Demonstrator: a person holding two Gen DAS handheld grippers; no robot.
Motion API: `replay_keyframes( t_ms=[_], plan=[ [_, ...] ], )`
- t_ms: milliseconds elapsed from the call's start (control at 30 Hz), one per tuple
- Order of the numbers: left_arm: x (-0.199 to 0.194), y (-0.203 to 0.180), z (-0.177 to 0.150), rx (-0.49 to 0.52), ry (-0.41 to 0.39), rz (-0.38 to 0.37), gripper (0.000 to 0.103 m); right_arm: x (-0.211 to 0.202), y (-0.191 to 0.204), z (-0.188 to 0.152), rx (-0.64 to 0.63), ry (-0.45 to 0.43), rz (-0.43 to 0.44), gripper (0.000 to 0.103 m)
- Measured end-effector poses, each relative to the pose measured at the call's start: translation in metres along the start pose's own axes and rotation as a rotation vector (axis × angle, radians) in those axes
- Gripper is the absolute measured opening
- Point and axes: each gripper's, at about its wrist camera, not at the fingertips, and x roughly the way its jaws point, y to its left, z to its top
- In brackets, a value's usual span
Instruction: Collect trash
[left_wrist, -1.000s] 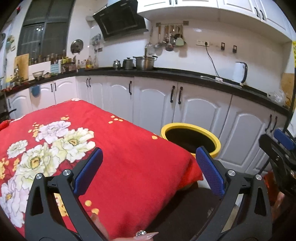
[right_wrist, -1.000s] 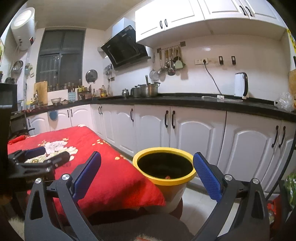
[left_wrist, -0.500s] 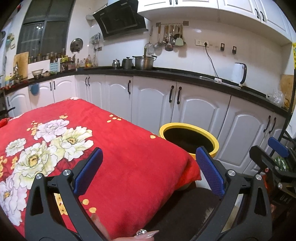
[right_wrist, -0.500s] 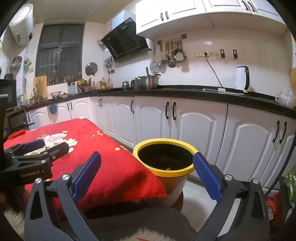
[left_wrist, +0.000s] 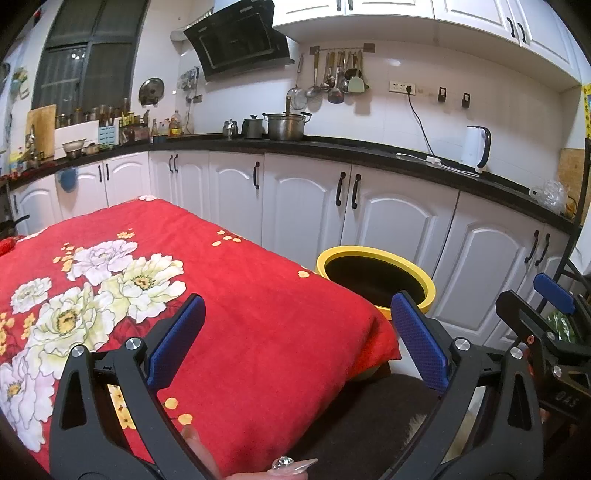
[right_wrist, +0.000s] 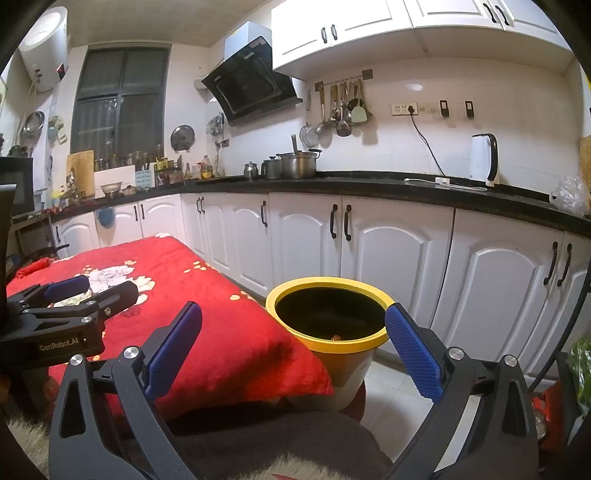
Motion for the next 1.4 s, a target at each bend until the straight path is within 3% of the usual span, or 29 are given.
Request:
replay_keyframes(
  t_ms=[1400],
  plan=[
    [-0.0004,-0.0012,0.0011,0.001,-0.002,0.002,0.092,-0.0016,-0.0021,0.0012,0.008,-0.002,-0.012,0.097]
  ],
)
